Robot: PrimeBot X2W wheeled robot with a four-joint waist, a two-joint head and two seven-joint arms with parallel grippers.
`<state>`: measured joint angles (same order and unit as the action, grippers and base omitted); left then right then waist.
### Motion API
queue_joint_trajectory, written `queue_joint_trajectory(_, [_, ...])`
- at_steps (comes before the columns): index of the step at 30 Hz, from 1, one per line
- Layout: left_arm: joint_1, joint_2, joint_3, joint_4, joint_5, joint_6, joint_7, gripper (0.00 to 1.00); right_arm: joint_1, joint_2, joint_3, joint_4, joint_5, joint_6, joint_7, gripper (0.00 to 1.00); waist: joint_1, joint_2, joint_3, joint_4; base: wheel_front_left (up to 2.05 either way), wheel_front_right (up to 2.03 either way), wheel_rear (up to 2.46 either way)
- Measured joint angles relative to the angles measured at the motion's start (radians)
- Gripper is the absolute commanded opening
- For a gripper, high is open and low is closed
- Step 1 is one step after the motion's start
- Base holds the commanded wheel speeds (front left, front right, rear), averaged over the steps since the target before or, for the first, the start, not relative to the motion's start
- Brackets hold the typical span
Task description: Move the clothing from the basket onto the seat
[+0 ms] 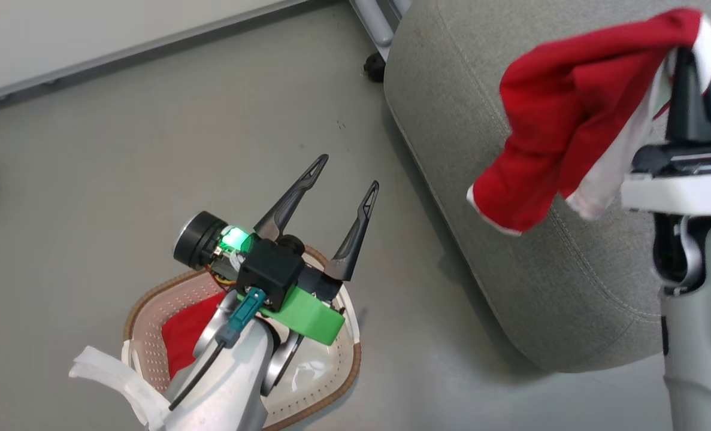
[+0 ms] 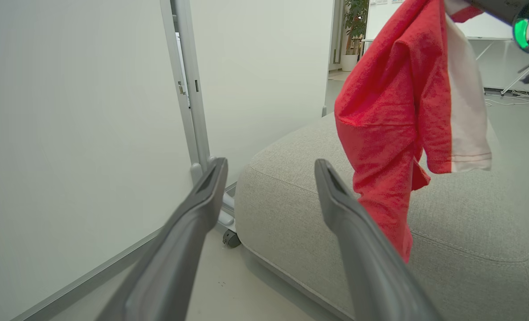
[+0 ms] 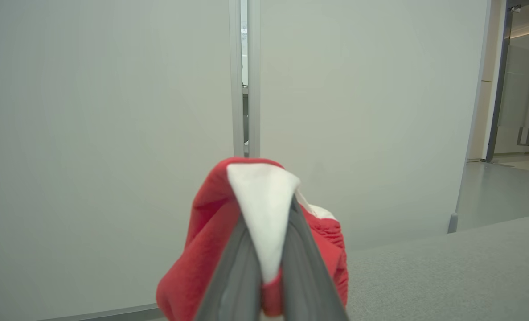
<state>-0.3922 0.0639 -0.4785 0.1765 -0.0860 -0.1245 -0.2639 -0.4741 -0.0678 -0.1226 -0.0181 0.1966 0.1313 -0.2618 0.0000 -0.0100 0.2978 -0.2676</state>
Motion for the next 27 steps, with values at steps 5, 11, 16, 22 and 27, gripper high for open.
queue_joint_trajectory(5, [-0.046, 0.02, -0.011, -0.004, 0.012, -0.002, 0.0, 1.0, -0.16, -0.047, -0.048, -0.002, -0.01, 0.0, 0.0, 0.0, 0.0, 0.0, 0.077, -0.003, 0.0, 0.0, 0.0])
queue_joint_trajectory(11, [-0.101, 0.038, -0.021, -0.011, 0.018, -0.003, 0.0, 1.0, -0.334, -0.119, -0.12, 0.023, -0.013, 0.0, 0.0, 0.0, 0.0, 0.0, 0.177, -0.002, 0.0, 0.0, 0.0])
queue_joint_trajectory(16, [-0.136, 0.048, -0.032, -0.013, 0.021, -0.003, 0.0, 1.0, -0.47, -0.188, -0.174, 0.08, -0.022, 0.0, 0.0, 0.0, 0.0001, 0.0, 0.258, 0.003, 0.0, 0.0, 0.0])
queue_joint_trajectory(22, [-0.168, 0.052, -0.045, -0.017, 0.027, -0.003, 0.0, 1.0, -0.579, -0.263, -0.239, 0.211, -0.035, 0.0, -0.002, 0.0, 0.0001, 0.0, 0.337, 0.011, 0.0, 0.0, 0.0])
queue_joint_trajectory(27, [-0.182, 0.063, -0.049, -0.016, 0.027, -0.003, 0.0, 1.0, -0.599, -0.267, -0.254, 0.348, -0.059, 0.0, -0.002, 0.0, 0.0001, 0.0, 0.387, 0.017, 0.0, 0.0, 0.0])
